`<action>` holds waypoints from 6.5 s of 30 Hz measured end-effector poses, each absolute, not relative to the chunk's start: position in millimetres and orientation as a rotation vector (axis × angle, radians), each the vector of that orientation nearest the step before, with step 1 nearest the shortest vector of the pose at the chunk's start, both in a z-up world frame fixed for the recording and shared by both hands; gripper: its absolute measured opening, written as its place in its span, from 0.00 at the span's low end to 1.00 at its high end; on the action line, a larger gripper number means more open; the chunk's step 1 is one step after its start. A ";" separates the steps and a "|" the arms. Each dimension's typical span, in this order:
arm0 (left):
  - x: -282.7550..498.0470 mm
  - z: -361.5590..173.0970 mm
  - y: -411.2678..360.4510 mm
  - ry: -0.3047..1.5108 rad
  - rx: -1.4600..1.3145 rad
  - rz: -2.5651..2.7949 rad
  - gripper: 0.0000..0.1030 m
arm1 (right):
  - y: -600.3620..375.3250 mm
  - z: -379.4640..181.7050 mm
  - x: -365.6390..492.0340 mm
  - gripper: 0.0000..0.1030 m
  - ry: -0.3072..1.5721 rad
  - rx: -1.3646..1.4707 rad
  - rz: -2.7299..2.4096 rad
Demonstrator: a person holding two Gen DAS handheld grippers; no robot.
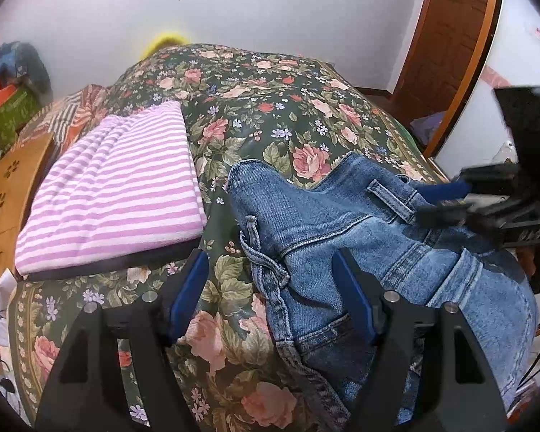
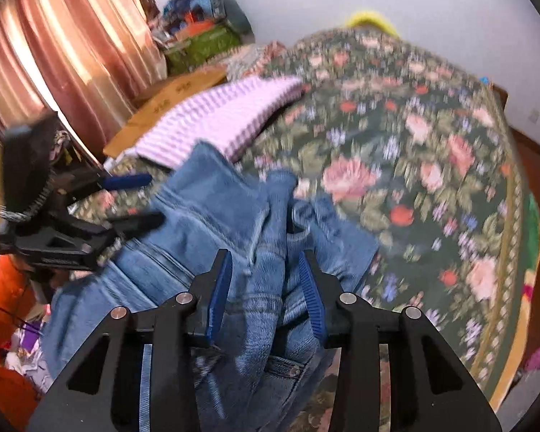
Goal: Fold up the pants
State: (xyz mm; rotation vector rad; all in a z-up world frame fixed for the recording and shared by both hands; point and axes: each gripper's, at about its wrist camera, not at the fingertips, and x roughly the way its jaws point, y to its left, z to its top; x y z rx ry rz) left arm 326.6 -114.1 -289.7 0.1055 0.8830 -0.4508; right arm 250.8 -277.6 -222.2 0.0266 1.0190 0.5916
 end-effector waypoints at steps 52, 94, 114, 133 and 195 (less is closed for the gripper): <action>341.6 -305.0 -131.2 0.921 0.106 -0.465 0.76 | -325.8 -256.3 286.0 0.50 1.002 0.132 0.423; 294.9 -290.4 -126.6 1.205 -0.152 -0.591 0.88 | -333.4 -213.9 174.9 0.79 1.051 0.232 0.491; 356.4 -336.6 -151.6 1.322 -0.292 -0.713 0.98 | -332.2 -282.9 224.4 1.00 1.212 0.448 0.634; 329.7 -286.8 -164.9 1.148 -0.133 -0.725 0.83 | -307.3 -245.6 234.8 0.62 1.139 0.346 0.625; 613.3 -324.5 76.2 1.072 -0.200 -0.423 0.76 | -81.2 -274.9 500.7 0.58 1.015 0.071 0.789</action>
